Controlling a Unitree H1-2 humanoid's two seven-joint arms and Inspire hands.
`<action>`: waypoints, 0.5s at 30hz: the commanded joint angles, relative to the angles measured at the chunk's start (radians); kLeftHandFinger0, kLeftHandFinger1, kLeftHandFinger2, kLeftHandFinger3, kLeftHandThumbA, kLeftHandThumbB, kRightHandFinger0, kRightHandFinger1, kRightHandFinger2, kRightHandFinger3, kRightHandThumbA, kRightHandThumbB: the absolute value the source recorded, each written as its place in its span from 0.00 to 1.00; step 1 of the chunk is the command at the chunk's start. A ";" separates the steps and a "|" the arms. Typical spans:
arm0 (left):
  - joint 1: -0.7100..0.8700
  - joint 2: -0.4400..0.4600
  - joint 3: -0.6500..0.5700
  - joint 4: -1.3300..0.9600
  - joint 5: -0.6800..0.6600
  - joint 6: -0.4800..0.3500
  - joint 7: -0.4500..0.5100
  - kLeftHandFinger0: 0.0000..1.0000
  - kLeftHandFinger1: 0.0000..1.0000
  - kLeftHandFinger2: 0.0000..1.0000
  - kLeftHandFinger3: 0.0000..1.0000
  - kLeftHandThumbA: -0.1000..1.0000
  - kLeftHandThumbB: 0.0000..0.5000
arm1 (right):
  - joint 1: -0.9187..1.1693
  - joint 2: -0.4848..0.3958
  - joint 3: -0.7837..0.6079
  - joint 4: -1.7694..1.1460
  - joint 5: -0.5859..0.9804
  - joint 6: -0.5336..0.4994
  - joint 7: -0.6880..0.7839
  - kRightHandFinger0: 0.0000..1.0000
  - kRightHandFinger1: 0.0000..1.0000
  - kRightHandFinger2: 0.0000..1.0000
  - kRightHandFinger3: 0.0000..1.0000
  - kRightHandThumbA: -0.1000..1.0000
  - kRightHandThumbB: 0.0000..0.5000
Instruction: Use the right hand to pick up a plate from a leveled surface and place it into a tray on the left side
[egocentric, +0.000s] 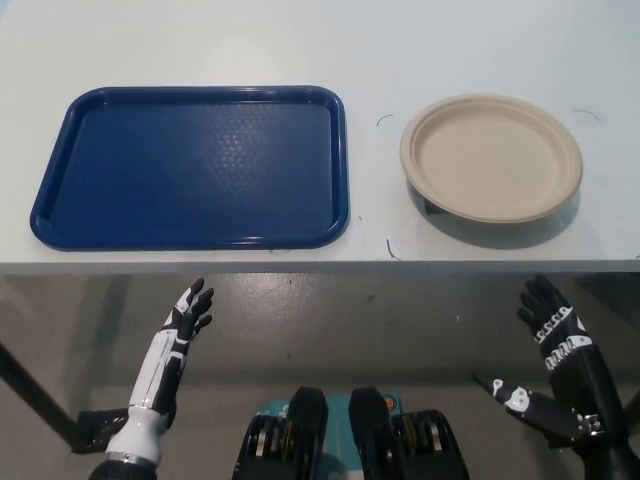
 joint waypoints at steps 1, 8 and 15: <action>-0.001 0.010 -0.025 -0.088 0.012 -0.049 -0.030 1.00 1.00 1.00 1.00 1.00 1.00 | -0.090 0.002 -0.092 -0.192 0.855 0.423 -0.013 1.00 1.00 1.00 1.00 1.00 0.89; -0.006 0.010 -0.025 -0.068 0.024 -0.062 -0.025 1.00 1.00 1.00 1.00 1.00 1.00 | -0.171 0.028 -0.142 -0.144 1.071 0.485 -0.141 1.00 1.00 1.00 1.00 1.00 0.90; 0.004 0.016 -0.025 -0.073 0.019 -0.056 -0.033 1.00 1.00 1.00 1.00 1.00 1.00 | -0.201 0.043 -0.182 -0.059 1.078 0.528 -0.112 1.00 1.00 1.00 1.00 1.00 0.84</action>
